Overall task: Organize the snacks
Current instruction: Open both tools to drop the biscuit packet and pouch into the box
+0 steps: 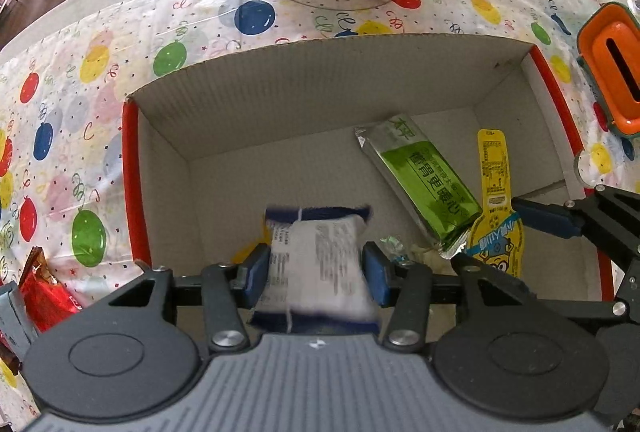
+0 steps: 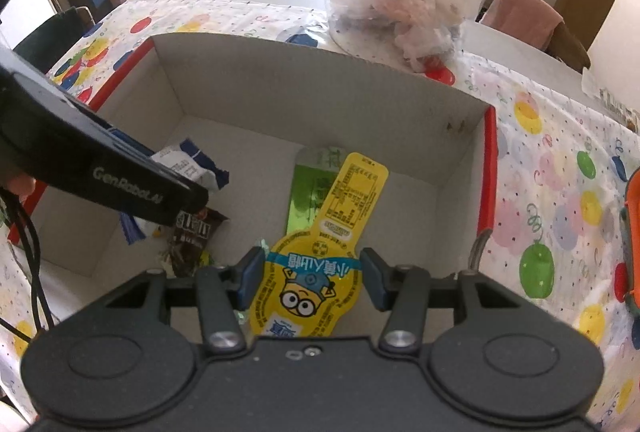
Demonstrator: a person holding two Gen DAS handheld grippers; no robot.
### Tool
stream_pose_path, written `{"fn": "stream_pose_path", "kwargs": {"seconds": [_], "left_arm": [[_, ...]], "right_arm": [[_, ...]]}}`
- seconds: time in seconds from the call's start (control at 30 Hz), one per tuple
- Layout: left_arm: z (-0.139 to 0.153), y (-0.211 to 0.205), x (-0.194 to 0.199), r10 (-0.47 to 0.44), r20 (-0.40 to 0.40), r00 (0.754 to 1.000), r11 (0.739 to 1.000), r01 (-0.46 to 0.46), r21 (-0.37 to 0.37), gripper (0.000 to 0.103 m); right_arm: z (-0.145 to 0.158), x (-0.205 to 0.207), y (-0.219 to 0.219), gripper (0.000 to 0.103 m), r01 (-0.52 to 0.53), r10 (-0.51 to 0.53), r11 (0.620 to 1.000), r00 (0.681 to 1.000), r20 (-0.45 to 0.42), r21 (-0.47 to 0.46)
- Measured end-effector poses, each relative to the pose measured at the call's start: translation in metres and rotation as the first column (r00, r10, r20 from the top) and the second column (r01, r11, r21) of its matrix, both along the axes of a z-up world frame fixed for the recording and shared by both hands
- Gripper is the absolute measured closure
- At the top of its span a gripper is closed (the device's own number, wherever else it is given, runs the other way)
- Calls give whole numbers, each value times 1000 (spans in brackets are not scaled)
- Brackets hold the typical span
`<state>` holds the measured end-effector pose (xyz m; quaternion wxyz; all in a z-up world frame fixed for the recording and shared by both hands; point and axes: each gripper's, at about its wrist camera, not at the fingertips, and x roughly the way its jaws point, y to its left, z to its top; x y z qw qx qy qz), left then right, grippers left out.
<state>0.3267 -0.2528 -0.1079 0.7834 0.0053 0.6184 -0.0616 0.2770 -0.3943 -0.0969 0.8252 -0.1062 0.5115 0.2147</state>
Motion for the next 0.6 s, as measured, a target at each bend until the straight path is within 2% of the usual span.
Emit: {"fn": "stream_pose_path", "kwargs": {"seconds": [0.3, 0.43, 0.6], "left_arm": [[15, 1, -14, -11, 64, 998, 1000, 12, -23, 44], [25, 5, -24, -15, 106, 994, 999, 20, -41, 41], [39, 12, -36, -3, 162, 987, 998, 14, -68, 38]], "right_arm": [[9, -9, -8, 39, 22, -23, 999, 1000, 18, 40], [15, -14, -11, 38, 31, -32, 997, 999, 25, 64], [26, -23, -12, 29, 33, -38, 996, 998, 54, 85]]}}
